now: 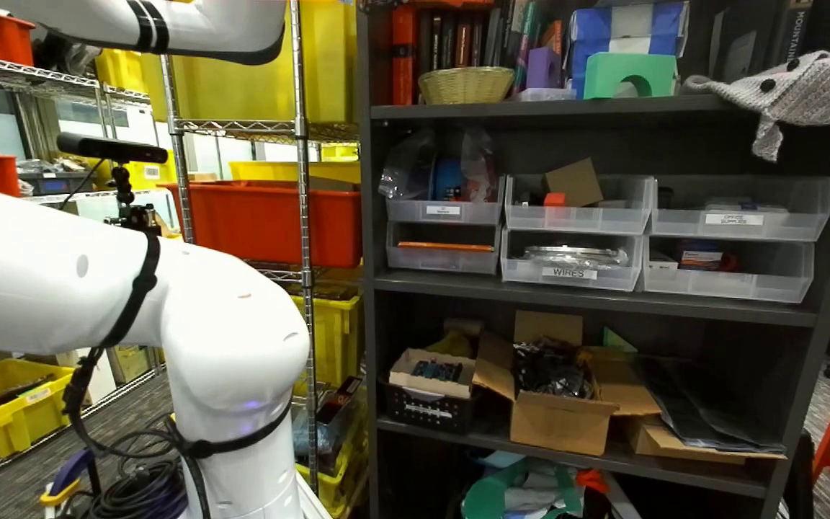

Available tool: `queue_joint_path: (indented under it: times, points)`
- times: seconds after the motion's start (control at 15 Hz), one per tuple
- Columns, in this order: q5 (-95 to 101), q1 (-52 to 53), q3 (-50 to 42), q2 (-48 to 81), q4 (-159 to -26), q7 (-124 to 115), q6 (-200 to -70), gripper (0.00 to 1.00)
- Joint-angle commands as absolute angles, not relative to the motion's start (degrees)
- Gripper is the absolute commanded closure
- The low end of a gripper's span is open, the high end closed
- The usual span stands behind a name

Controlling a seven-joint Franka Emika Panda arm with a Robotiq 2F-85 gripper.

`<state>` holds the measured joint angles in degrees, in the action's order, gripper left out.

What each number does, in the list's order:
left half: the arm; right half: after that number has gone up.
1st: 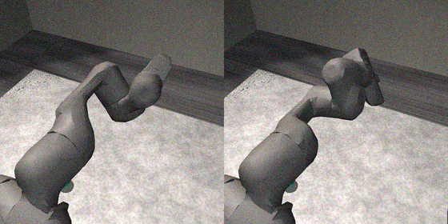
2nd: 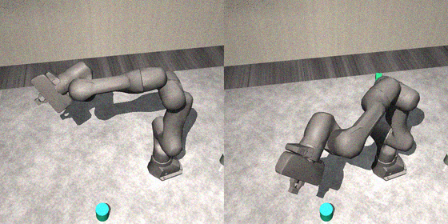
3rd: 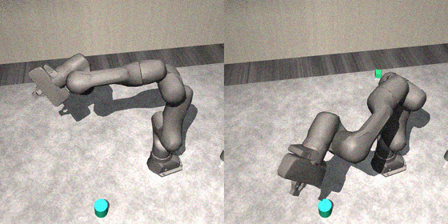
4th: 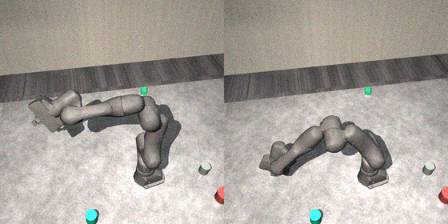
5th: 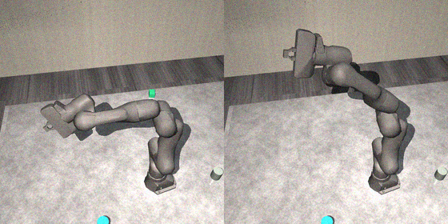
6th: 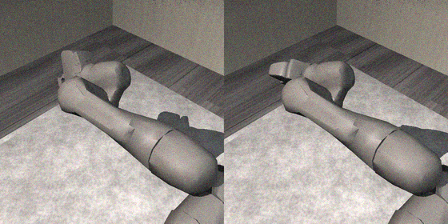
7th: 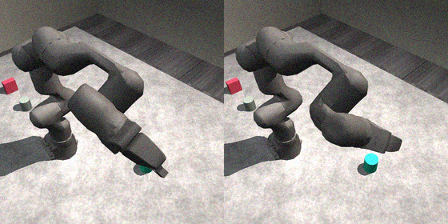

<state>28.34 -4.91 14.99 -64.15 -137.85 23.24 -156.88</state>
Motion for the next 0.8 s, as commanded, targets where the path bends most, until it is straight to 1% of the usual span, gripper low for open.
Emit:
queue_joint_path:
  times: [0.0, 0.4, 0.73]
  points:
    - [31.4, -6.8, 17.4, -60.0, -133.5, 22.3, -154.2, 0.85]
    - [33.7, -9.4, 21.6, -56.3, -129.0, 18.1, -149.9, 0.85]
    - [35.3, -11.6, 25.5, -52.9, -123.3, 13.3, -142.4, 0.85]
